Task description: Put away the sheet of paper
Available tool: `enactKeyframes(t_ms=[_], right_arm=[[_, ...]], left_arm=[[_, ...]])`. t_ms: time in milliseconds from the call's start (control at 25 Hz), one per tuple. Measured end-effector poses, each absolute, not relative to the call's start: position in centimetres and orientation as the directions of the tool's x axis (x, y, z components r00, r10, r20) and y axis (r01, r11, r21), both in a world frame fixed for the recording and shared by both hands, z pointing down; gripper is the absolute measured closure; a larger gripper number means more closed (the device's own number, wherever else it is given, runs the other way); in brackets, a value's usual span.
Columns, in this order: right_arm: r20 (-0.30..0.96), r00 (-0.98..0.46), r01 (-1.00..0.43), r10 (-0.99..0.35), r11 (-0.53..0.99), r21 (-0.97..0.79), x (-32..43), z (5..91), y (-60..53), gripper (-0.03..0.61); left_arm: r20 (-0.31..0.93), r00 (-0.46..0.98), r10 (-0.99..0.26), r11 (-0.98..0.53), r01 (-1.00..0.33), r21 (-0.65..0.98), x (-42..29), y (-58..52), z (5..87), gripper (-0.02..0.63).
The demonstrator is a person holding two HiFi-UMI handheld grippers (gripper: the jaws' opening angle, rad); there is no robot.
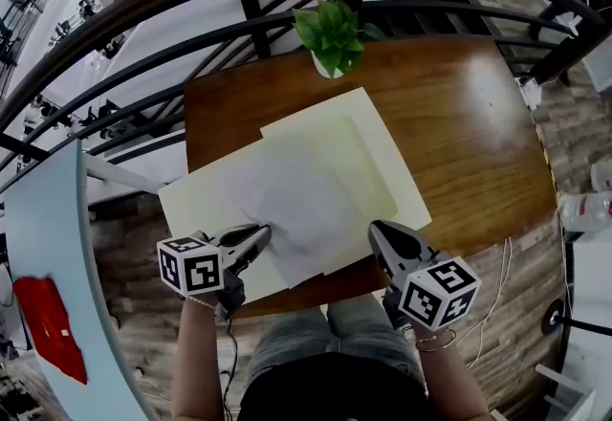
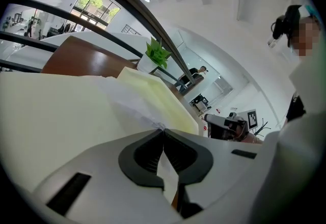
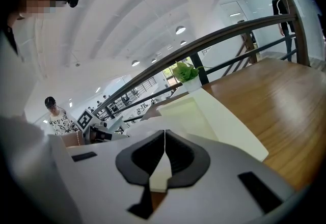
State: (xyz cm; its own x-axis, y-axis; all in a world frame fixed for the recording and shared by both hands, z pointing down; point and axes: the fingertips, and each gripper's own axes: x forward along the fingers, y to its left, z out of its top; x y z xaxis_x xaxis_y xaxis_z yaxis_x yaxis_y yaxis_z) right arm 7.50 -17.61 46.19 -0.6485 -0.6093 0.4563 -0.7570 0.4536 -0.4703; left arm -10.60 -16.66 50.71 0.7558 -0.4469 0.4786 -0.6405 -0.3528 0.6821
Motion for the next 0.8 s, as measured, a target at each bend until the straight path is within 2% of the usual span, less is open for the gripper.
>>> enactKeyframes(t_ms=[800], right_arm=[[0.488,-0.628,-0.777,-0.606,0.452,-0.438,9.5,46.6,-19.9,0.551]], left_arm=[[0.508,0.763,-0.4,-0.399,-0.644,0.653,-6.6,-20.1,52.0,0.594]])
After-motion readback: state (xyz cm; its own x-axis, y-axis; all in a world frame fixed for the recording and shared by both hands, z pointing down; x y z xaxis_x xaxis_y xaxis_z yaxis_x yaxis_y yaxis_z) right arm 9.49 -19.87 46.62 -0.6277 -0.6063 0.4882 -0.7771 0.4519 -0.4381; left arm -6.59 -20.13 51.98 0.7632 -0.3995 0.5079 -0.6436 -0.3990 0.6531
